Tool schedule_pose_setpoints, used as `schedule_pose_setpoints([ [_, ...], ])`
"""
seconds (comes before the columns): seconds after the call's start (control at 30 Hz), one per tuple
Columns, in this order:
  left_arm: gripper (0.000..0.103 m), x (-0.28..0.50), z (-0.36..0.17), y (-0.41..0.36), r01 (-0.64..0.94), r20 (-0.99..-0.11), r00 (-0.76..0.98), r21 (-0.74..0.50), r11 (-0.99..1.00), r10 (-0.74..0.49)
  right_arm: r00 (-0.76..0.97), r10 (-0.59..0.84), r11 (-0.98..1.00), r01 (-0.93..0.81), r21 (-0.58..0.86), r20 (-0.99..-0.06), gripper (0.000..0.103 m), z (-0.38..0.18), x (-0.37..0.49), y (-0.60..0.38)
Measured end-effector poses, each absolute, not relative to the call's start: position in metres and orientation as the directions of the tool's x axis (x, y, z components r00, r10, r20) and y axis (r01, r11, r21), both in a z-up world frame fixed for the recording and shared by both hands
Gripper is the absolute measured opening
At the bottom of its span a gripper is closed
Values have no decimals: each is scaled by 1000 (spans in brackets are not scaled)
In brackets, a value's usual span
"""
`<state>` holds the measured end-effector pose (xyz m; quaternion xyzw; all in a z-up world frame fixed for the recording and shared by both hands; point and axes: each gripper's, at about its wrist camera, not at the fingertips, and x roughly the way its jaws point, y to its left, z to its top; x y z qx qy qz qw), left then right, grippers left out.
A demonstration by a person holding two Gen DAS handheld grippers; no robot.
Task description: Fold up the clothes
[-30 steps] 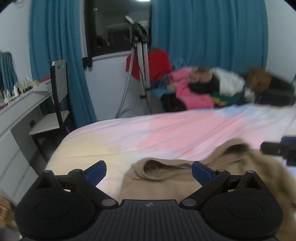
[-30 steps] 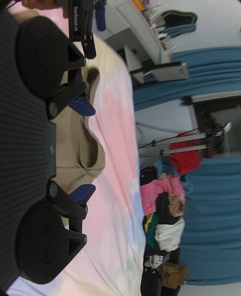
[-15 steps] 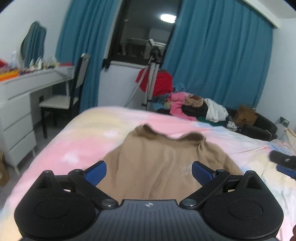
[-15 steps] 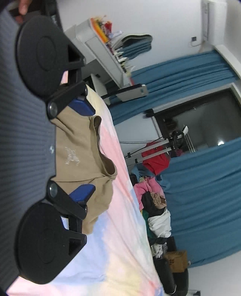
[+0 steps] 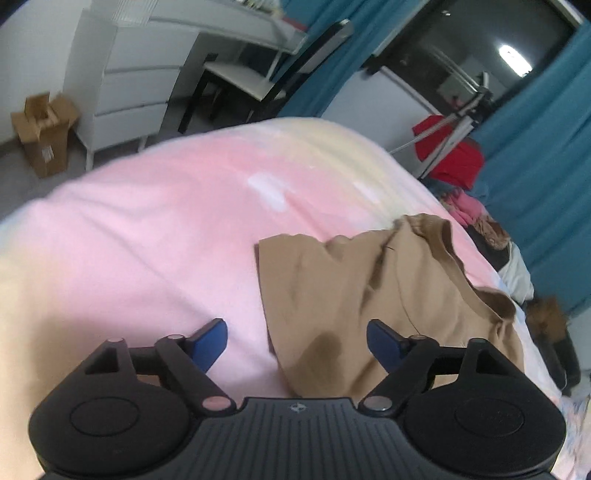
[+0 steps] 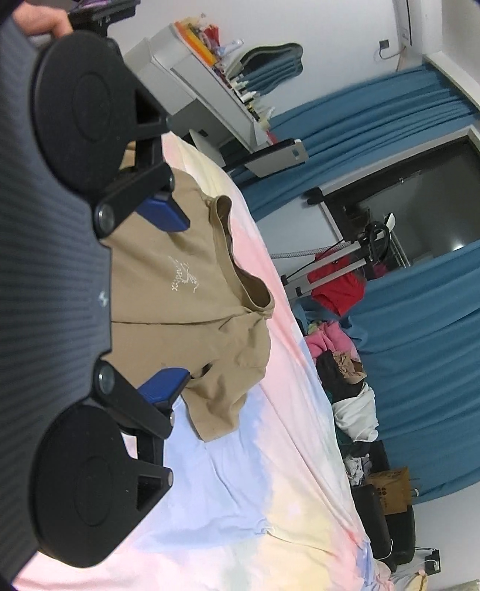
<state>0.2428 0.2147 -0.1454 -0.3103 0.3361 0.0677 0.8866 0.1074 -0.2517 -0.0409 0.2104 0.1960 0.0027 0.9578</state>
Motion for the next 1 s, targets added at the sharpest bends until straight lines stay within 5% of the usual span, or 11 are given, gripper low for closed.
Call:
schedule_pose_setpoints([
  [0.13, 78, 261, -151, 219, -277, -605, 791, -491, 826, -94, 917, 89, 908, 85, 410, -390, 82, -53, 121, -255],
  [0.27, 27, 280, -152, 221, -286, -611, 789, -471, 834, -74, 902, 108, 898, 92, 430, -417, 82, -61, 134, -258],
  [0.37, 10, 297, -148, 219, -286, -616, 786, -448, 847, -61, 905, 114, 895, 85, 437, -409, 82, -59, 133, -258],
  [0.83, 5, 394, -57, 231, -349, -602, 746, 9, 937, 284, 918, 38, 925, 117, 361, -395, 82, -52, 131, -256],
  [1.0, 5, 435, -77, 231, -376, -617, 695, 124, 918, 368, 915, 35, 926, 123, 358, -403, 82, -56, 138, -260],
])
